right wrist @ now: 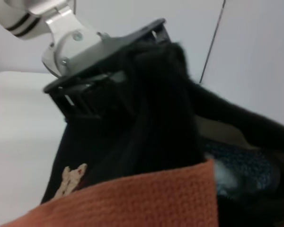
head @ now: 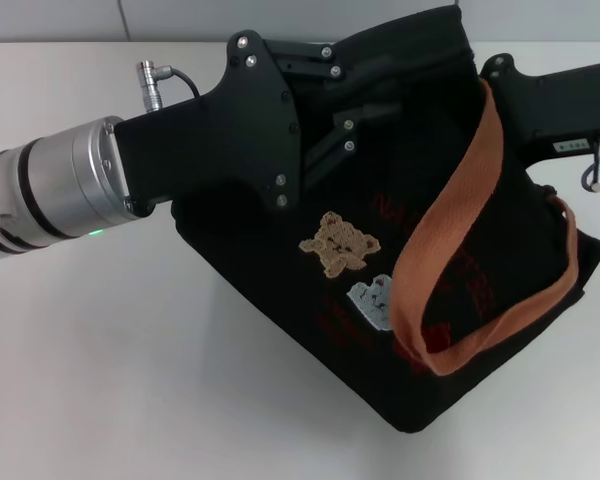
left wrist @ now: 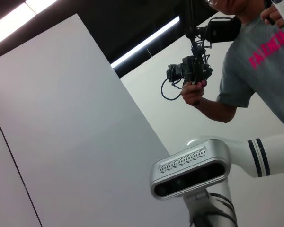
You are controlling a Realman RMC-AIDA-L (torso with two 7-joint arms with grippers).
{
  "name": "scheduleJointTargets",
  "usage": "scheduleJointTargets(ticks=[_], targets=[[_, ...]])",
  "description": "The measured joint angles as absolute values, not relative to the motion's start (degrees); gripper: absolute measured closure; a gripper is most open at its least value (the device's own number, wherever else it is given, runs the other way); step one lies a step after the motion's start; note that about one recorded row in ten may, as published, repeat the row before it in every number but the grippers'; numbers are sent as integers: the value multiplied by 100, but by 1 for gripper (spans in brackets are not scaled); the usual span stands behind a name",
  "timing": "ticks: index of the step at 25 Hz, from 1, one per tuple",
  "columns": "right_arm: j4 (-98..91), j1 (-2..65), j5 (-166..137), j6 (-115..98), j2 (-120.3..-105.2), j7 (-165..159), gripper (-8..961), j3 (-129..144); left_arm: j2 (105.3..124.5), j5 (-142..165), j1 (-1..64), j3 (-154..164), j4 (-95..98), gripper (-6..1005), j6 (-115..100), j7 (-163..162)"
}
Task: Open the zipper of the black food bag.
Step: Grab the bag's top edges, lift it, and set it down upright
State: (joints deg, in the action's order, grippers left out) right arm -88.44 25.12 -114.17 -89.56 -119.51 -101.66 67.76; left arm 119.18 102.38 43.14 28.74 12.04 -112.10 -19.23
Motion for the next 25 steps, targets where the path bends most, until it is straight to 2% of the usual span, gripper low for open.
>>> scheduleJointTargets(ticks=[2,6,13,20,25], targets=[[-8908,2425,-11306,-9021,-11943,-10005,956,6770,11918,10230,4304,2874,1204,846,-11216,-1917],[-9054,2361,-11289,-9666,-11920,-9849,955,6479,11919,10214,4285,2839,1204,846,-11196,-1886],[-8828,2381,-11393,-10789,-11778,-9604,956,5365,11918,10126,4273,2785,1164,846,-11163,-1870],[-8406,2308,-11379,-11287,-11744,-9387,955,4685,11917,10056,4314,2805,1159,846,-11152,-1866],[-7491,2586,-11320,-11509,-11568,-9460,955,3916,11917,10036,4331,2835,1160,846,-11152,-1864]])
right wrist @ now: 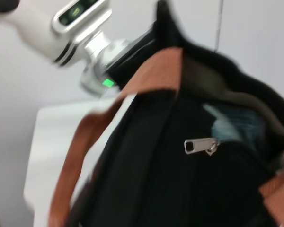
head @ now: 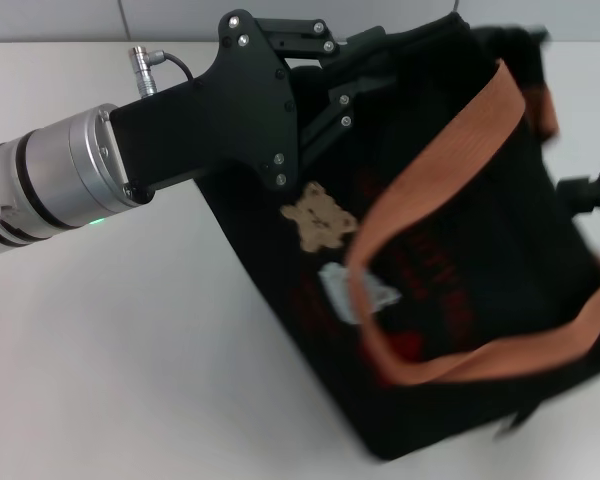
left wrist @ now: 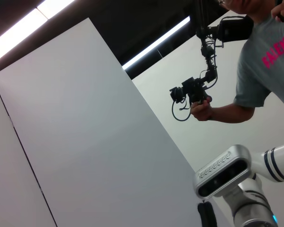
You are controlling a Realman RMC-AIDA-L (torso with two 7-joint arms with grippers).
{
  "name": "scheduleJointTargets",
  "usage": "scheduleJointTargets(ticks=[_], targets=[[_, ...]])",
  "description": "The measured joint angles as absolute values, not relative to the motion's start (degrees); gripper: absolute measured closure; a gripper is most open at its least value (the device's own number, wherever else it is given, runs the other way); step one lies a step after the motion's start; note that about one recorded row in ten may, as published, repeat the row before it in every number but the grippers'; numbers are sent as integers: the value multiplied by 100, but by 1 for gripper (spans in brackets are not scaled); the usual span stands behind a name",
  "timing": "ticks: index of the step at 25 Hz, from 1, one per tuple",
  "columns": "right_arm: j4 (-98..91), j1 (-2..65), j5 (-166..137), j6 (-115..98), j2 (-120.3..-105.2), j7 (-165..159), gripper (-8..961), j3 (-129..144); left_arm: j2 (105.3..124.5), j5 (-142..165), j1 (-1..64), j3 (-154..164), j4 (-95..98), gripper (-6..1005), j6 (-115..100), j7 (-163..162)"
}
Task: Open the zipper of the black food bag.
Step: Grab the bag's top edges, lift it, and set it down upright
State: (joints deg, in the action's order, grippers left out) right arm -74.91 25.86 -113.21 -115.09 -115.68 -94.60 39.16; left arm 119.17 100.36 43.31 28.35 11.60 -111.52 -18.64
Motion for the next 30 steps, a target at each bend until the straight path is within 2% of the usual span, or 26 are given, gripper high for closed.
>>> scheduleJointTargets(ticks=[2,3,4,6,7,8,13,18,23,26,30], targets=[[-7313,2654,-11318,-11508,-11530,-9484,954,3789,11917,10035,4335,2840,1160,847,-11152,-1864],[-6929,2792,-11271,-11510,-11429,-9557,954,3555,11917,10036,4337,2840,1162,847,-11152,-1868],[-6929,2792,-11271,-11510,-11429,-9557,954,3555,11918,10036,4339,2839,1165,847,-11152,-1872],[-6504,2935,-11106,-11521,-11251,-9898,954,3378,11918,10052,4341,2840,1176,847,-11155,-1890],[-6504,2935,-11106,-11521,-11251,-9898,953,3378,11918,10052,4341,2840,1176,847,-11155,-1890],[-6310,3033,-11025,-11517,-11143,-10213,952,3328,11918,10062,4342,2842,1191,847,-11157,-1902],[-6250,3221,-11011,-11417,-11093,-10972,948,3342,11918,10075,4357,2855,1204,847,-11158,-1911],[-6191,3460,-11027,-11637,-11076,-11680,790,3375,11918,10081,4387,2860,1196,847,-11158,-1910],[-6007,3742,-11021,-12091,-10981,-12541,759,3375,11918,10085,4401,2880,1192,847,-11147,-1904],[-5968,3819,-11028,-12144,-10956,-12864,705,3374,11918,10088,4404,2910,1192,847,-11122,-1888],[-5936,3837,-11044,-12043,-10953,-12978,684,3372,11918,10089,4412,2920,1182,847,-11110,-1876]])
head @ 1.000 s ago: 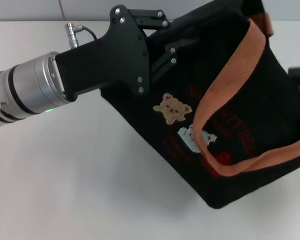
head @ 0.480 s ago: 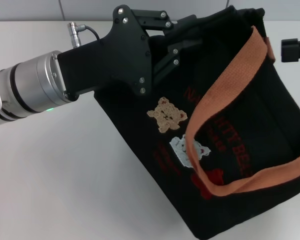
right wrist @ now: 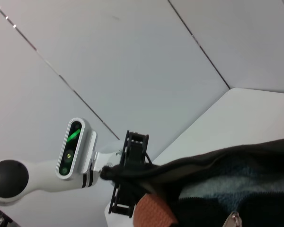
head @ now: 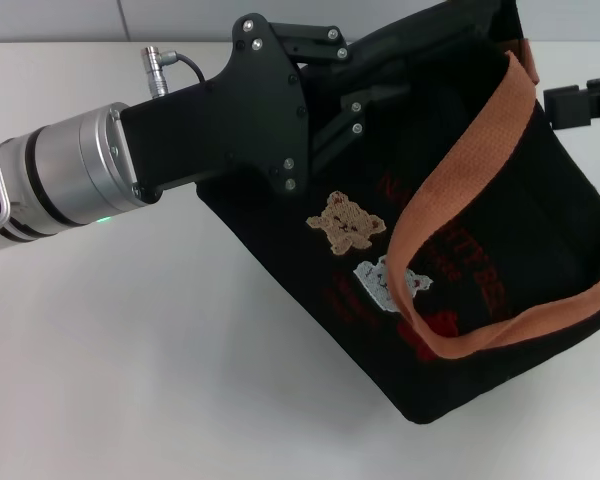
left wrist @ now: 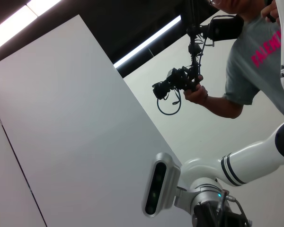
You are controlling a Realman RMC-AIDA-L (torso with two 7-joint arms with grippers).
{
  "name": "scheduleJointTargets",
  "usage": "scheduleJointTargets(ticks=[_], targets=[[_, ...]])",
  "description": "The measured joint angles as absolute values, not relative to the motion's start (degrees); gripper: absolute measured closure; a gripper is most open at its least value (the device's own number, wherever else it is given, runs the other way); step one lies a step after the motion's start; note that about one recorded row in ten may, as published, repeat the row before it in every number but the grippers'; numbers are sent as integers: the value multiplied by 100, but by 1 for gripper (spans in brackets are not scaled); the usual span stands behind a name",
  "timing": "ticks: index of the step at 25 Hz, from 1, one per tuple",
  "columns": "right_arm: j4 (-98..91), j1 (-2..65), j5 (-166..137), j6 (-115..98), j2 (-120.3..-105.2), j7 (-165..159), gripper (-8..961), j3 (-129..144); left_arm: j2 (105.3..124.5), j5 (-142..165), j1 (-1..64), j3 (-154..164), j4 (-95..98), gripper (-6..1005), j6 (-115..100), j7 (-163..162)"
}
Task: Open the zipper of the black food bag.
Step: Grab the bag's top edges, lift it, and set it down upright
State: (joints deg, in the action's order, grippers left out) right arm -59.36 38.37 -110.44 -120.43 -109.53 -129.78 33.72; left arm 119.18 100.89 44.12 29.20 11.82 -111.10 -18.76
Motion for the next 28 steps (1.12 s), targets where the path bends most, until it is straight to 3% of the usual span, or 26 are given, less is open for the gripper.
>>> scheduleJointTargets(ticks=[7,28], targets=[[-5678,3915,-11076,-11866,-10951,-13020,646,3475,11918,10090,4413,2927,1173,847,-11110,-1866],[-5643,4035,-11071,-11478,-11081,-13162,650,4060,11918,10091,4396,2926,1142,847,-11109,-1802]])
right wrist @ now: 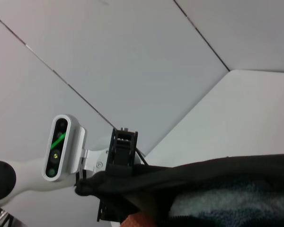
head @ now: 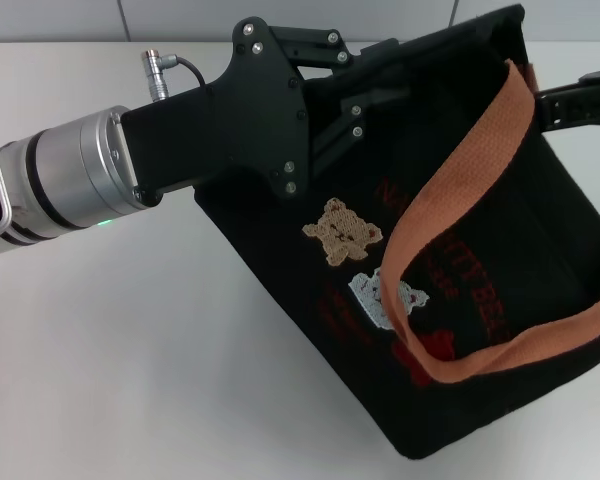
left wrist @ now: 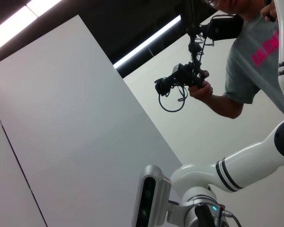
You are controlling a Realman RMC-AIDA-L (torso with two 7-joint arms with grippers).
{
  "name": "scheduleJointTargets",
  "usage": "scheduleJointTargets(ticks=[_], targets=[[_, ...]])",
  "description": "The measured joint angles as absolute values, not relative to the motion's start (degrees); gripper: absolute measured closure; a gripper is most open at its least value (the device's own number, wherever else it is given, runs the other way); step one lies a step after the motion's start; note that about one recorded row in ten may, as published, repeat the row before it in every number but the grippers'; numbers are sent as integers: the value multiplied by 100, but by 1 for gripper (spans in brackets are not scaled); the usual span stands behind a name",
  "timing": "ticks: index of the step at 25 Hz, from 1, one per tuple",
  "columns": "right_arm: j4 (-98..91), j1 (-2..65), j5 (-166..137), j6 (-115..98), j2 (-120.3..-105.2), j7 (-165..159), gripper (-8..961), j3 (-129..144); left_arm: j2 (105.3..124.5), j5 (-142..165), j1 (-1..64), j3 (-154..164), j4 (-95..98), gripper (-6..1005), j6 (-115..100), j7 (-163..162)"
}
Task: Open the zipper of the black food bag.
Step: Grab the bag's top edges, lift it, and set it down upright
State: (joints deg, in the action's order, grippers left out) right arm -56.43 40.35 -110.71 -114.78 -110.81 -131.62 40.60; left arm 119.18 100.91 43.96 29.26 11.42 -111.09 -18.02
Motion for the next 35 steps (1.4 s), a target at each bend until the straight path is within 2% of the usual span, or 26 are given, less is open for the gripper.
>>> scheduleJointTargets(ticks=[14,20,25,35], targets=[[-5851,4071,-11216,-11155,-11159,-13155,653,4598,11918,10091,4397,2927,1142,847,-11111,-1801],[-6117,3984,-11279,-11074,-11178,-13048,781,4593,11918,10088,4409,2927,1157,847,-11139,-1801],[-6356,3863,-11301,-11016,-11188,-12891,955,4614,11918,10083,4417,2927,1160,847,-11141,-1801],[-6837,3619,-11689,-11095,-11232,-12708,958,4644,11918,10050,4422,2925,1157,847,-11156,-1791]])
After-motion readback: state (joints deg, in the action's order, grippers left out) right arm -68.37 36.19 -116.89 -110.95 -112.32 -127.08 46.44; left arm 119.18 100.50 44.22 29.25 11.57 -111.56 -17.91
